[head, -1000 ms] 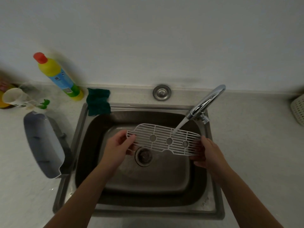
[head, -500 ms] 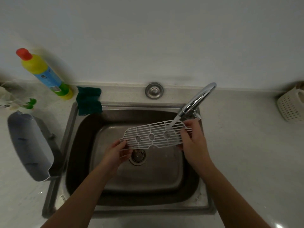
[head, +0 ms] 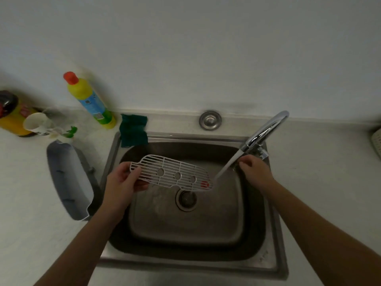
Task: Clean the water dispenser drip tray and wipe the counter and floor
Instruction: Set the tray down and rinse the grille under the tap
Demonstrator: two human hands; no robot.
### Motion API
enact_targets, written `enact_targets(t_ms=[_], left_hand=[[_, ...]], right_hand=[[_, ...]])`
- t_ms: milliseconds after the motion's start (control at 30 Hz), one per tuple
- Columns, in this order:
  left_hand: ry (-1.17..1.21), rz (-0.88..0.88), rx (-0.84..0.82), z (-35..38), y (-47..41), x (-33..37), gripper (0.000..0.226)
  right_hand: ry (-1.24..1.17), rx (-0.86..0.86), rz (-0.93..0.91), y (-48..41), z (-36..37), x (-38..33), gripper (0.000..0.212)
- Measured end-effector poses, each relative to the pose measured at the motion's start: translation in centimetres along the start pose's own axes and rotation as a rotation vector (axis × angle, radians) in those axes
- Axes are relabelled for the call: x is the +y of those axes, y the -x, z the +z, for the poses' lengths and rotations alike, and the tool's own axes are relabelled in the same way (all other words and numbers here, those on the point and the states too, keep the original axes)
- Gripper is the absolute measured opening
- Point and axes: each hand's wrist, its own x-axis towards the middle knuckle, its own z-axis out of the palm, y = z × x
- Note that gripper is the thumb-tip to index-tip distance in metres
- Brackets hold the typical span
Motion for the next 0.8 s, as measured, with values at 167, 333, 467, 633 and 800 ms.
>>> enact_targets(t_ms=[167, 333, 467, 633, 800], left_hand=[[-0.174, 0.186, 0.049, -0.3, 0.9, 2.7, 0.012], [-0.112, 0.25, 0.157, -1.8, 2.3, 3.8, 0.011], [-0.15, 0.178, 0.195, -1.3, 6.0, 1.3, 0.01], [-0.52, 0.156, 0.156, 1.0, 9.6, -1.7, 0.009], [-0.583, 0.193, 0.209, 0.6, 11.2, -1.3, 0.015]], right_hand=[[0.023, 0.147, 0.048, -3.3, -4.1, 0.9, 0.017], [0.028, 0.057, -0.043, -0.4, -2.9, 1.5, 0.006], [-0.043, -0.063, -0.09, 5.4, 1.1, 2.7, 0.005], [-0.013, -0.235, -0.149, 11.6, 6.0, 5.2, 0.015], [0.004, -0.249, -0.209, 13.3, 6.8, 6.6, 0.015]])
